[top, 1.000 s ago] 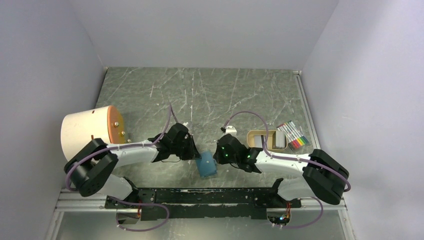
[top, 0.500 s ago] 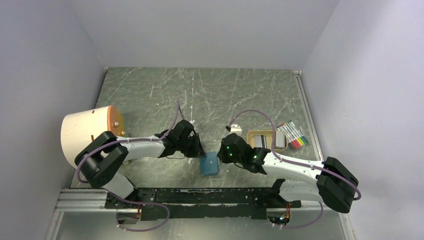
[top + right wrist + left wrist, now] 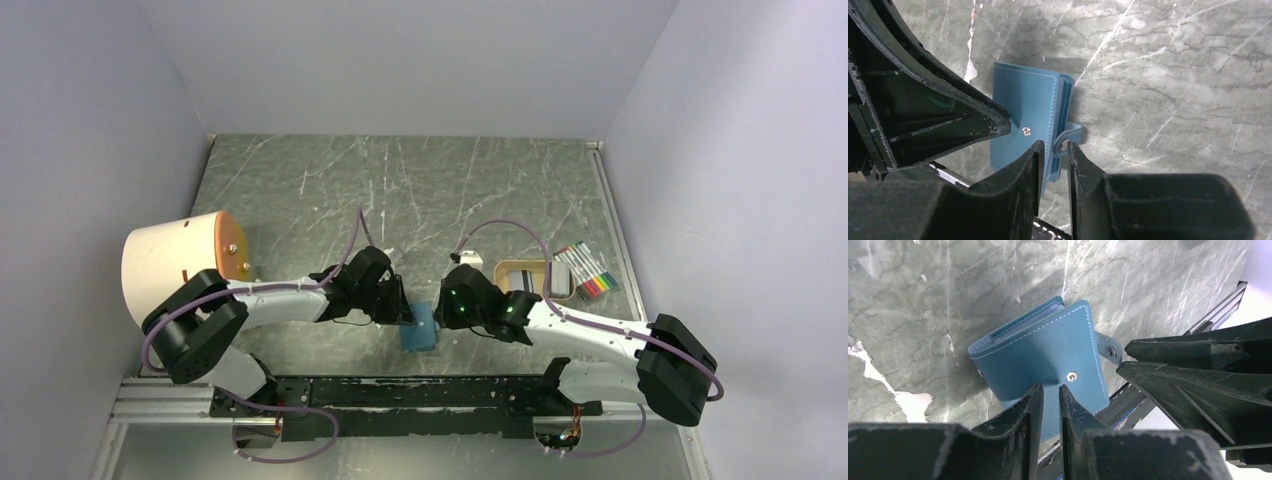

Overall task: Put the credit cards into the card holder
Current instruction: Close the card holder at the center of the board.

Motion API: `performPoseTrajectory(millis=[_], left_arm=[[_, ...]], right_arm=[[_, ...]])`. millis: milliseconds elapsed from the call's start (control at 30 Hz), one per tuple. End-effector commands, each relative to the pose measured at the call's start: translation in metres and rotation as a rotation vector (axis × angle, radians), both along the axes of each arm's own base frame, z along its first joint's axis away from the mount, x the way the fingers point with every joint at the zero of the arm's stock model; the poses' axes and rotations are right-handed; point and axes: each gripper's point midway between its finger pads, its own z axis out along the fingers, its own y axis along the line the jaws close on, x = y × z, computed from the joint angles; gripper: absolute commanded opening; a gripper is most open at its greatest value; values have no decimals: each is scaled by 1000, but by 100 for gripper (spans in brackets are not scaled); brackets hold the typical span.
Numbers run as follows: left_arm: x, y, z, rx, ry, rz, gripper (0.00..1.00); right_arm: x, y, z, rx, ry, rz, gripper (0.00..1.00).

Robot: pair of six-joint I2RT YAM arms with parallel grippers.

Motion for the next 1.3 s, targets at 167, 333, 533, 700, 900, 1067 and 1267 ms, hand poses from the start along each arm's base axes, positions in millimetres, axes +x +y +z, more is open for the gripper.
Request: performPoseTrajectory(millis=[167, 333, 533, 700, 900, 1067, 1267], left_arm=[[-12, -1, -14, 21, 52, -41, 21], [-15, 2, -20, 38, 62, -42, 20], [-16, 4, -25, 43, 63, -37, 20], [-17, 5, -28, 54, 69, -41, 19], [-17, 8, -29, 66, 64, -35, 19], [-17, 8, -30, 60, 67, -29, 19], [-17, 7, -30, 49, 65, -21, 19]], right_arm=[[-2, 3, 1, -8, 31, 5, 27], [-1, 6, 0, -9, 33, 13, 27], [2, 6, -1, -25, 34, 3, 30], [5, 4, -7, -62, 34, 3, 19], [9, -4, -3, -84, -2, -20, 0], [8, -9, -3, -88, -4, -28, 0], [2, 13, 7, 63, -18, 35, 0]])
